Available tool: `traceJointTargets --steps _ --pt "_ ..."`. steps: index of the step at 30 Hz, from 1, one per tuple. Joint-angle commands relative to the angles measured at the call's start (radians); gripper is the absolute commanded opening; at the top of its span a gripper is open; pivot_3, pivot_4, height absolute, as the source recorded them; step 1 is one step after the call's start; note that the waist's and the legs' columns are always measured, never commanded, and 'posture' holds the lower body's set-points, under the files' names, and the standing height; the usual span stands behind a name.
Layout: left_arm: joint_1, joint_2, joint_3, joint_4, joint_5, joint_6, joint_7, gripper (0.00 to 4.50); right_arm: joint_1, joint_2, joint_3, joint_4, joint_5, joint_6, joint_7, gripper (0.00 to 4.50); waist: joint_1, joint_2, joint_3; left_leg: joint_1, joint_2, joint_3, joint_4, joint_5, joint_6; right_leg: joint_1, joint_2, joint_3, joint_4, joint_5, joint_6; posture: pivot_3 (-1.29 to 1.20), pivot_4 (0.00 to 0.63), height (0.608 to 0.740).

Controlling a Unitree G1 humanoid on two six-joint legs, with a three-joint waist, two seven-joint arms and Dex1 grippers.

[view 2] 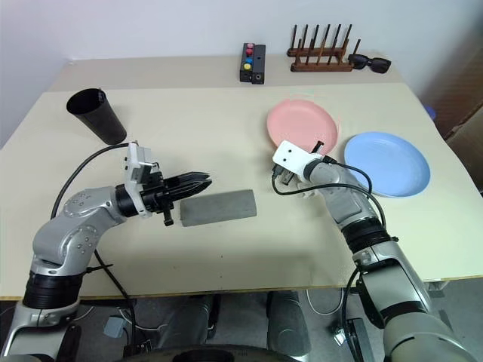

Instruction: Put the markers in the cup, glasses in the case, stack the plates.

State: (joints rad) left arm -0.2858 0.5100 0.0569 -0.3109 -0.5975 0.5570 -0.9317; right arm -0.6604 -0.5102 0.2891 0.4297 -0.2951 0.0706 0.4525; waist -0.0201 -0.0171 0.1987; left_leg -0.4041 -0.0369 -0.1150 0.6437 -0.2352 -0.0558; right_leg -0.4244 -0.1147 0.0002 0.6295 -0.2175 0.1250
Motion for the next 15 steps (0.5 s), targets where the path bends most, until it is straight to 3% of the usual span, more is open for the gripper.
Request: traceJointTargets --steps 1,8,12,15 --pt "0.000 -0.005 0.011 -0.010 0.009 -0.052 0.014 0.67 0.000 -0.032 -0.024 -0.122 -0.035 -0.028 -0.014 0.04 0.000 0.000 0.000 0.000 0.000 0.000 0.000 0.000 0.000 0.000 0.000 0.000 0.000 0.000 0.000 0.00 0.150 0.739" --pt "-0.015 -0.031 -0.020 0.029 0.019 -0.089 0.016 0.67 0.125 -0.176 -0.173 -0.438 -0.035 0.113 0.034 0.04 0.013 0.000 0.000 -0.001 0.000 0.000 0.000 0.000 0.000 0.000 0.000 0.000 -0.001 0.000 0.000 0.00 0.150 0.739" --pt "-0.042 -0.047 -0.088 0.092 0.057 -0.131 -0.028 0.67 0.342 -0.339 -0.329 -0.631 -0.012 0.226 0.149 0.04 0.026 0.001 0.000 -0.003 -0.001 0.000 0.000 0.000 0.000 0.000 -0.001 0.000 -0.003 -0.002 -0.003 0.00 0.150 0.739" --pt "-0.067 -0.065 -0.104 0.127 0.062 -0.154 -0.042 0.67 0.452 -0.381 -0.401 -0.697 0.009 0.278 0.186 0.04 0.017 0.001 0.000 -0.003 -0.001 0.001 0.001 0.000 0.001 0.001 -0.001 0.000 -0.005 -0.002 -0.003 0.00 0.150 0.739"
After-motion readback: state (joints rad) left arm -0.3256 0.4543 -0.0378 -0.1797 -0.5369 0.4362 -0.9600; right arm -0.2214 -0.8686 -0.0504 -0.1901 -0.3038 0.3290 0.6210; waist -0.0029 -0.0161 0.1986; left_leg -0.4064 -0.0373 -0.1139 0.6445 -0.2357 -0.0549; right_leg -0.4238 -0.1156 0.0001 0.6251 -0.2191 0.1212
